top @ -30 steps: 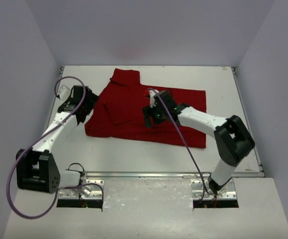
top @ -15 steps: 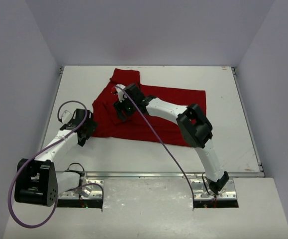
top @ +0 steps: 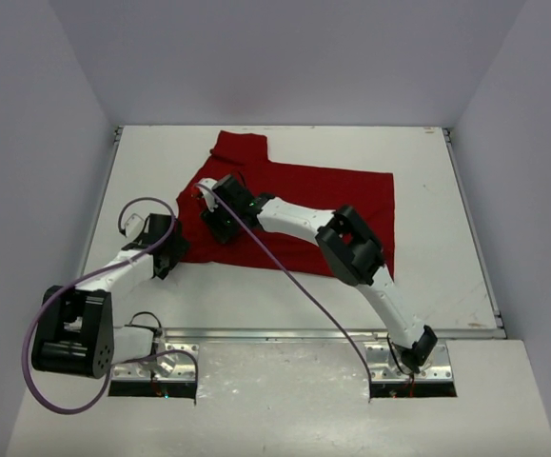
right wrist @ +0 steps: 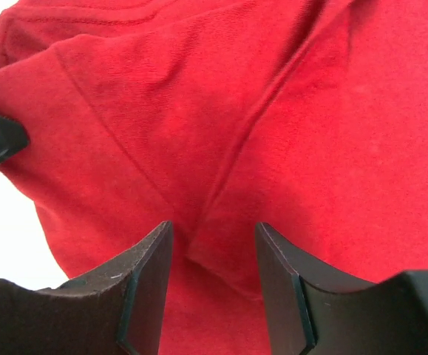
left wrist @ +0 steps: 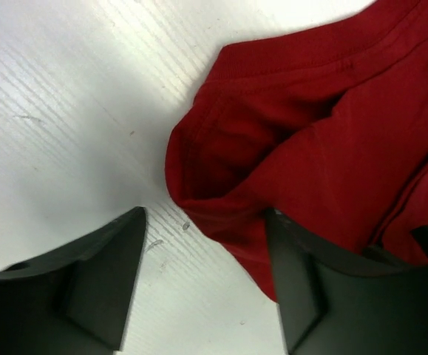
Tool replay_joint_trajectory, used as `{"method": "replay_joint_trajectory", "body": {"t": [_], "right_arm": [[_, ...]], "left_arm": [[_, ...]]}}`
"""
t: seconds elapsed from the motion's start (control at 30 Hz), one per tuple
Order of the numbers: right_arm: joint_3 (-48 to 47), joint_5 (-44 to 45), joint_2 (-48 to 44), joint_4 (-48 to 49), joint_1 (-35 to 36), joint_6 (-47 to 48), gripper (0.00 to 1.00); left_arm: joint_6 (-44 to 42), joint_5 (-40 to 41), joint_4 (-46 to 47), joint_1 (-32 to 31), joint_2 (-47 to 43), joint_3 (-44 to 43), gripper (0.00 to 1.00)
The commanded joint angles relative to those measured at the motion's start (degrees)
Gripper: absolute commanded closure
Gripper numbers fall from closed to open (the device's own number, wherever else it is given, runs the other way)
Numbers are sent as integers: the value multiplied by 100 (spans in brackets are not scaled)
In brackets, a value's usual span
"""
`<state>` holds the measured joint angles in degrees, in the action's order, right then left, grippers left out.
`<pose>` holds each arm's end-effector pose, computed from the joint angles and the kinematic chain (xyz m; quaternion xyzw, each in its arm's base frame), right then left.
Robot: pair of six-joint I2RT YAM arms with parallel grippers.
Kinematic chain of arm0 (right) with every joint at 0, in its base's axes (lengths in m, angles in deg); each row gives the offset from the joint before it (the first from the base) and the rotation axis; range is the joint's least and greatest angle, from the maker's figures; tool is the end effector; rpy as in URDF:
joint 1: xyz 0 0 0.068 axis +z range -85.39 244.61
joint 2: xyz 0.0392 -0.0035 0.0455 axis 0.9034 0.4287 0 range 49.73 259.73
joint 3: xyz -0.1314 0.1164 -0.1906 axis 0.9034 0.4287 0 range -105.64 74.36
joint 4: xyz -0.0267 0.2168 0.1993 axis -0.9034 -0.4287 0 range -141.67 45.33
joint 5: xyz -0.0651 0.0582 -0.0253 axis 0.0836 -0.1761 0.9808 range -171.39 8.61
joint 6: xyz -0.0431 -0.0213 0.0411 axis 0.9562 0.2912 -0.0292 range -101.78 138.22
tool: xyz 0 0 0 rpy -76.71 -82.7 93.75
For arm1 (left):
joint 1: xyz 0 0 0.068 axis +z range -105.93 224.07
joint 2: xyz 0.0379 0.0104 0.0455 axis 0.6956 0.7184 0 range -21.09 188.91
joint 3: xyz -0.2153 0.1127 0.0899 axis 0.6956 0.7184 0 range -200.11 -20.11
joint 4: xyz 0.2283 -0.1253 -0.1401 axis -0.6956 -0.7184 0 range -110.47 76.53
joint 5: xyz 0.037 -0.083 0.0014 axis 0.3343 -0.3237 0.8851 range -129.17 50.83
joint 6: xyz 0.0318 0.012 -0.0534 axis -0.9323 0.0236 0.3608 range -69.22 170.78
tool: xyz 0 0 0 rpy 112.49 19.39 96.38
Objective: Fold and stack the t-shirts
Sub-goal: Fold the tshirt
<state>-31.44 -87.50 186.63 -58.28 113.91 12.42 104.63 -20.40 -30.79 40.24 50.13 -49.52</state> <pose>0.3620 0.4288 0.1042 -0.3605 0.8484 0.2215 0.3181 0.2513 -0.0012 0.1042 -0.4414 0.8435 0.0110 0.3058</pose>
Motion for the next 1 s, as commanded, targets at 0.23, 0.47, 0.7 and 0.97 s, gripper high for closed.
{"method": "replay_joint_trajectory", "body": {"t": [0.23,0.47,0.7,0.97], "right_arm": [[-345,663,187,33,159,0,67],[-424,725,267,-28,177,-8,90],[-415,910,-14,-2,185,114,99],[-319,1226,-207,112,124,194,98]], "left_arm": [[-208,-118,765,190,322,198,56],[-287,-206,844,331,305,260,63],[-375,-277,888,348,252,278,80],[-427,-294,888,348,234,269,82]]}}
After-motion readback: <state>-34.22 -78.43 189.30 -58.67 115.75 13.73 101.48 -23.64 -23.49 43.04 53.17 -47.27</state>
